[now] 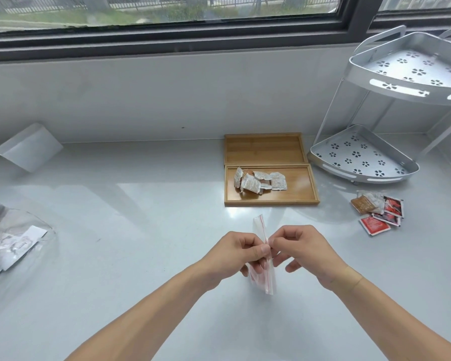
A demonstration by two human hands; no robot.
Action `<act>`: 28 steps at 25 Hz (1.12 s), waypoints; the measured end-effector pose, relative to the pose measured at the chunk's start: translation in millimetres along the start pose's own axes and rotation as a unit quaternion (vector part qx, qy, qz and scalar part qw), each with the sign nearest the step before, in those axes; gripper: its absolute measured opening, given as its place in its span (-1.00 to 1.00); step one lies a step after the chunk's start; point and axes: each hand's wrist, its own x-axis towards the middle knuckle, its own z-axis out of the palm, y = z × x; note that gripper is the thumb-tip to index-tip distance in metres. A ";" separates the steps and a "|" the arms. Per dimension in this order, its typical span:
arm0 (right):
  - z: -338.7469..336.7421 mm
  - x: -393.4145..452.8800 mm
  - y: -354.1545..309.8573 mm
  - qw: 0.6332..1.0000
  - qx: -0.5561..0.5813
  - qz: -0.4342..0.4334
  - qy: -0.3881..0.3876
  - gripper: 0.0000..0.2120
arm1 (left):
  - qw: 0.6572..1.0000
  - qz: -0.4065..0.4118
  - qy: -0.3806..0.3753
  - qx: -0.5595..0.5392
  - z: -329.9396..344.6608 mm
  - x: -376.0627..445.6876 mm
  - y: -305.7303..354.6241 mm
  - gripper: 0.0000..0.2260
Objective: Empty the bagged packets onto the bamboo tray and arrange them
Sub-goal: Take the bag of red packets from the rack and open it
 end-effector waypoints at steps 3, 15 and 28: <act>-0.2 0.9 1.9 1.000 -0.001 -0.004 0.001 -0.88 | 1.000 -0.005 -0.015 0.011 -1.7 0.9 2.1 -0.85; 1.1 2.4 2.1 1.000 -0.020 -0.015 0.007 -0.77 | 0.993 0.012 0.056 0.107 5.9 0.9 3.5 -0.85; 2.3 0.7 0.6 0.944 -0.272 -0.109 0.149 -0.84 | 0.922 0.098 0.248 0.282 2.9 -0.4 1.3 -0.84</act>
